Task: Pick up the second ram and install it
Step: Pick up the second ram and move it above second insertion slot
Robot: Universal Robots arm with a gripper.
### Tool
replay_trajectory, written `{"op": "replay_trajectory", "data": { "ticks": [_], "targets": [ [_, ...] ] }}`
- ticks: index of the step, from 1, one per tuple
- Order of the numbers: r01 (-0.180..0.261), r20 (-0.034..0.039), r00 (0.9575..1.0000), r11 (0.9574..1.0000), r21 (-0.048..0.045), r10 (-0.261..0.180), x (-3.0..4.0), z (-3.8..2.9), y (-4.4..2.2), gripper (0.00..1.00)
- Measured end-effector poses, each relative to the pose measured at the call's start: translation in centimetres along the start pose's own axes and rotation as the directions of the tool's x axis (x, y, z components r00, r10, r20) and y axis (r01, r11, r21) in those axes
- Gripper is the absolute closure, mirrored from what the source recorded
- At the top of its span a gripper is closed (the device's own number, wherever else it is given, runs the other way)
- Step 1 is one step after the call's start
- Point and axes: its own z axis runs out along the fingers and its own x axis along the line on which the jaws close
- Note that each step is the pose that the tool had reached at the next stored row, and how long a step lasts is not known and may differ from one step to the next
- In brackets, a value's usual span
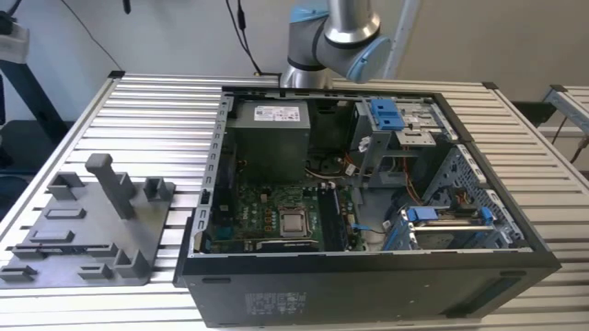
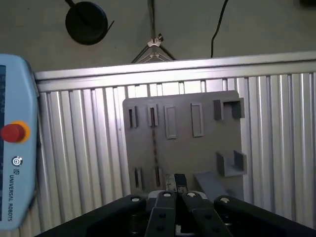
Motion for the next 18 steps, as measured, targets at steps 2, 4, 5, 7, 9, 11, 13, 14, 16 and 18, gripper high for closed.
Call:
{"op": "replay_trajectory", "data": {
  "ticks": [2, 4, 5, 7, 9, 11, 13, 14, 16, 18],
  "targets": [
    [0.017, 0.0013, 0.9999, 0.9999, -0.0004, -0.017, 0.0, 0.05, 0.04, 0.89],
    [0.035, 0.0021, 0.9994, 0.9994, -0.001, -0.035, 0.01, 0.08, 0.07, 0.89],
    [0.043, 0.0024, 0.9991, 0.9991, -0.0012, -0.043, 0.01, 0.09, 0.08, 0.89],
    [0.065, 0.0028, 0.9979, 0.9979, -0.0018, -0.065, 0.01, 0.12, 0.11, 0.89],
    [0.086, 0.0029, 0.9963, 0.9963, -0.0021, -0.086, 0.03, 0.14, 0.14, 0.89],
    [0.087, 0.0029, 0.9962, 0.9962, -0.0021, -0.087, 0.04, 0.15, 0.15, 0.89],
    [0.087, 0.0029, 0.9962, 0.9962, -0.0021, -0.087, 0.05, 0.15, 0.14, 0.89],
    [0.087, 0.0029, 0.9962, 0.9962, -0.0022, -0.087, 0.06, 0.15, 0.14, 0.89],
    [0.087, 0.0029, 0.9962, 0.9962, -0.0021, -0.087, 0.07, 0.16, 0.14, 0.89],
    [0.087, 0.0029, 0.9962, 0.9962, -0.0021, -0.087, 0.09, 0.16, 0.14, 0.89]
  ]
}}
